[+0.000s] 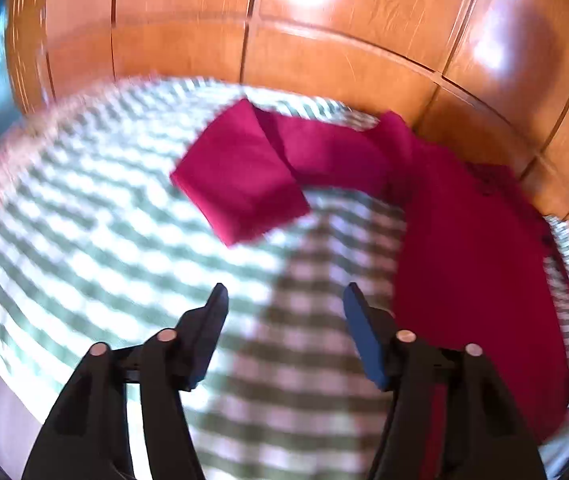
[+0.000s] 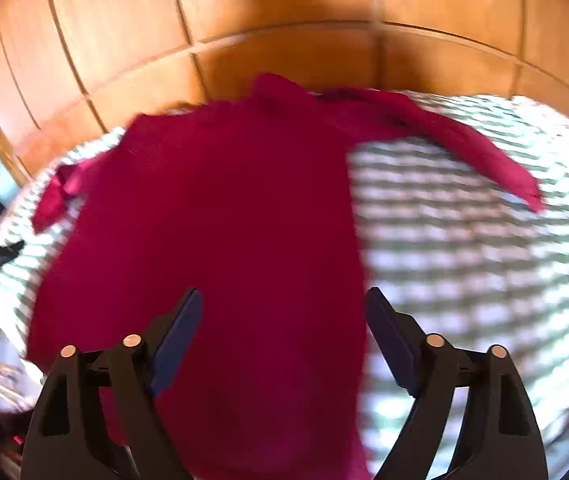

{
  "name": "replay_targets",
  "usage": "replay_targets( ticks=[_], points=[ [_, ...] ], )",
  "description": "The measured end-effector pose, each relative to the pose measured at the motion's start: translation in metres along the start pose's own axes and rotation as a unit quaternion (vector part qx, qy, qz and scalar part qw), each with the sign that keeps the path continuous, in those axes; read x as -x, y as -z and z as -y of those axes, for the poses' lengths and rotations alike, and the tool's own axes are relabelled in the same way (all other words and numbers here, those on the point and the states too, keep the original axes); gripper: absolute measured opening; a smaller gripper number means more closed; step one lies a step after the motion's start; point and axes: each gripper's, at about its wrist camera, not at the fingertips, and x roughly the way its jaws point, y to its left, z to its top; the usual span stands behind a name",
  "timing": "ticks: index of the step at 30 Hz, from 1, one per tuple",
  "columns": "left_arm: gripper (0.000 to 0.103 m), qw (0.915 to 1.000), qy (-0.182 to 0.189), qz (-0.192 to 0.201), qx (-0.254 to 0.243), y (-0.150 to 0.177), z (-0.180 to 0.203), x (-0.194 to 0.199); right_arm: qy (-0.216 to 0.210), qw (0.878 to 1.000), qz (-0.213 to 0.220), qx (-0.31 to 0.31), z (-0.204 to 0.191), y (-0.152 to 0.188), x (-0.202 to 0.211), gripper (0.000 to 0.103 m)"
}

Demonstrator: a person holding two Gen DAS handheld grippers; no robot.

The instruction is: Fold small clothes

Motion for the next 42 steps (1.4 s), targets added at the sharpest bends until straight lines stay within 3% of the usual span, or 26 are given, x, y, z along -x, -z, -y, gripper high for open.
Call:
replay_targets(
  ticks=[5,8,9,11,12,14,17,20,25,28,30,31,33,34,36,38,40,42],
  points=[
    [0.076,0.9925,-0.061,0.015,-0.105,-0.015,0.02,-0.034,-0.034,0.999,-0.012,0.003,-0.051,-0.017,-0.056,0.085],
    [0.075,0.9839,-0.113,0.001,-0.138,-0.027,0.025,-0.075,-0.031,0.999,-0.021,0.025,-0.073,-0.014,-0.083,0.085],
    [0.068,0.982,-0.127,-0.001,-0.14,-0.031,0.023,-0.084,-0.022,0.999,-0.023,0.034,-0.075,-0.012,-0.092,0.085],
    [0.005,0.9847,-0.13,-0.026,-0.114,-0.044,0.007,-0.1,-0.009,0.999,-0.014,0.048,-0.079,-0.005,-0.097,0.086],
    [0.005,0.9882,-0.121,-0.034,-0.087,-0.05,-0.002,-0.1,-0.009,0.999,-0.006,0.053,-0.078,-0.003,-0.098,0.087],
    [0.004,0.9945,-0.101,-0.013,-0.025,-0.066,-0.029,-0.083,-0.009,0.998,0.009,0.063,-0.078,0.003,-0.099,0.088],
    [0.004,0.9942,-0.077,0.008,0.074,-0.09,-0.082,-0.053,-0.011,0.998,0.014,0.065,-0.076,0.004,-0.1,0.091],
    [0.004,0.9844,-0.078,0.022,0.156,-0.103,-0.137,-0.032,-0.005,0.997,0.017,0.07,-0.078,0.006,-0.101,0.093],
    [0.003,0.9581,-0.152,0.022,0.242,-0.121,-0.217,-0.024,-0.002,0.997,0.017,0.071,-0.078,0.003,-0.104,0.094],
    [0.003,0.9504,-0.165,0.016,0.263,-0.125,-0.238,-0.03,0.003,0.997,0.016,0.075,-0.081,0.003,-0.107,0.094],
    [0.004,0.9555,-0.169,0.0,0.242,-0.13,-0.237,-0.042,0.008,0.997,0.016,0.079,-0.082,0.003,-0.108,0.094],
    [0.011,0.9547,-0.181,-0.019,0.235,-0.129,-0.234,-0.048,0.009,0.997,0.016,0.079,-0.082,0.003,-0.108,0.095],
    [0.046,0.9525,-0.19,-0.015,0.237,-0.122,-0.221,-0.046,0.012,0.997,0.016,0.081,-0.082,0.003,-0.109,0.095],
    [0.06,0.9552,-0.182,-0.005,0.234,-0.12,-0.215,-0.041,0.012,0.996,0.016,0.081,-0.082,0.003,-0.109,0.096],
    [0.061,0.9659,-0.14,0.003,0.218,-0.107,-0.192,-0.033,0.013,0.996,0.015,0.082,-0.082,0.003,-0.11,0.096],
    [0.061,0.9754,-0.069,-0.005,0.21,-0.088,-0.161,-0.028,0.012,0.996,0.012,0.082,-0.082,0.001,-0.108,0.096],
    [0.061,0.9843,0.028,-0.022,0.173,-0.064,-0.12,-0.025,0.005,0.997,0.001,0.08,-0.079,-0.002,-0.103,0.096],
    [0.061,0.9855,0.1,-0.043,0.131,-0.041,-0.085,-0.022,0.003,0.997,-0.003,0.076,-0.073,-0.006,-0.093,0.096]
  ],
)
